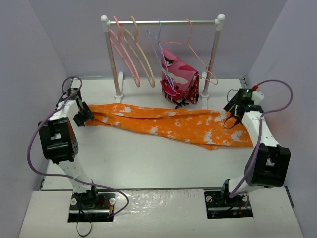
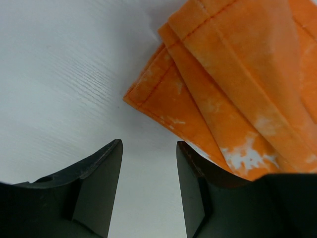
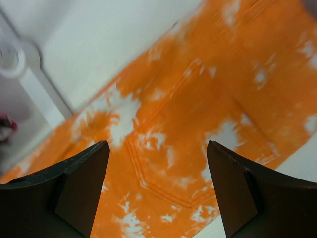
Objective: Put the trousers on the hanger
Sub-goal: Fold the trousers at the center of the board.
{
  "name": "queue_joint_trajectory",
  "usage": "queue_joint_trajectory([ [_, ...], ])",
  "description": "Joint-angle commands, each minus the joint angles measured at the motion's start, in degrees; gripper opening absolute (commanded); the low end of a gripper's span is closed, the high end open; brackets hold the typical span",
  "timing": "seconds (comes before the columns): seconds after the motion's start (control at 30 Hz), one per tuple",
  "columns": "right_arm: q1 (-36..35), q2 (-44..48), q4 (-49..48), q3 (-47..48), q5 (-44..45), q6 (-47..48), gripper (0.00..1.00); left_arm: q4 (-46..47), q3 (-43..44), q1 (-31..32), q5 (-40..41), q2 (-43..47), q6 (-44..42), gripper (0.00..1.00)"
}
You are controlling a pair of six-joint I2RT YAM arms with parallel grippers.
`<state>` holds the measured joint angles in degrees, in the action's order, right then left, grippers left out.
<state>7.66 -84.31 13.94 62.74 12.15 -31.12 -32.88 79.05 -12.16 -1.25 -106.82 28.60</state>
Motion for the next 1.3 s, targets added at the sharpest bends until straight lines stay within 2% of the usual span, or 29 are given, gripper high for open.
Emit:
queue_joint_trajectory([
  [0.0,-4.9,3.88,-9.12,-9.52,-5.11,-2.18,0.76,4.93,1.55,-0.58,-1.13,-0.07,0.41,0.44],
  [0.17,-8.88,2.38,-12.99,-16.29,-5.5,-0.77,0.76,4.25,1.88,-0.58,-1.13,-2.82,0.57,0.43],
  [0.2,-9.37,1.85,-13.31,-17.56,-5.55,-0.62,0.76,3.82,1.78,-0.58,-0.78,-3.18,0.41,0.4],
  [0.27,-10.05,0.55,-13.32,-19.74,-5.66,-0.94,0.76,3.03,0.62,-0.58,0.35,-3.2,-0.49,0.26],
  [0.33,-10.7,0.0,-13.32,-21.71,-6.17,-1.73,0.76,2.22,-0.45,-0.61,2.77,-3.15,-1.31,0.02],
  [0.37,-10.87,-0.05,-13.31,-23.04,-6.68,-2.21,0.76,1.88,-0.88,-0.72,4.09,-3.25,-1.98,0.0],
  [0.47,-11.95,0.45,-12.46,-25.19,-7.48,-4.01,0.75,-1.51,-1.69,-1.62,6.39,-3.4,-3.27,0.0],
  [0.57,-12.44,1.95,-7.62,-25.31,-6.86,-5.29,0.75,-3.85,-3.98,-3.29,9.85,-1.35,-3.38,0.0],
  [0.8,-12.67,11.19,2.95,-24.82,-5.78,-7.46,0.75,-4.55,-10.23,-9.07,11.18,4.45,-2.01,0.0],
  [0.97,-12.75,14.79,6.35,-22.49,-5.96,-4.63,0.75,3.95,-14.31,-9.81,2.54,10.16,-2.77,0.0],
  [1.03,-12.84,14.88,6.2,-20.87,-6.42,-3.21,0.75,8.22,-14.96,-9.9,-1.18,11.51,-2.93,0.07],
  [1.07,-12.85,14.51,5.97,-20.46,-6.8,-1.92,0.75,11.12,-14.76,-9.9,-2.76,11.4,-2.71,0.16],
  [1.17,-13.16,13.28,4.91,-18.77,-8.23,-0.31,0.75,16.23,-13.37,-9.53,-9.74,9.32,-1.07,0.29],
  [1.27,-13.7,12.35,3.99,-18.26,-9.11,0.85,0.76,19.02,-10.86,-8.09,-9.32,6.31,-2.04,0.39],
])
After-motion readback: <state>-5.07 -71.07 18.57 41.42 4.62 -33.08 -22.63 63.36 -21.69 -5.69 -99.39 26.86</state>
